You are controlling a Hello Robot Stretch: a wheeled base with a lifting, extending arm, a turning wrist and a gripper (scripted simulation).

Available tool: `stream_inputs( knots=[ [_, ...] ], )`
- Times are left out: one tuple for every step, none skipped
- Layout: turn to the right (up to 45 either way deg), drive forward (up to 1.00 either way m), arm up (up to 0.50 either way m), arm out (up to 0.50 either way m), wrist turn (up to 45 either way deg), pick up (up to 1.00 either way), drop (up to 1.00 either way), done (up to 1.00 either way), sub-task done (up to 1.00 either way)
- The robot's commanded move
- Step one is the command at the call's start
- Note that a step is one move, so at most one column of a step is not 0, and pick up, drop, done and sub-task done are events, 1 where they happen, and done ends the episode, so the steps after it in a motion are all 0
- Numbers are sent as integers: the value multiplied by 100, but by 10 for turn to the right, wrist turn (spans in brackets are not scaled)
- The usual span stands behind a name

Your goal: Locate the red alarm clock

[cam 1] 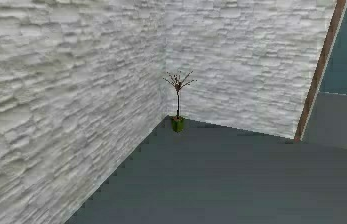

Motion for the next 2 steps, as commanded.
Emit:
stream_inputs(
  knots=[
    [210, 0, 0, 0, 0, 0, 0, 0, 0],
    [0, 5, 0, 0, 0, 0, 0, 0, 0]
  ],
)
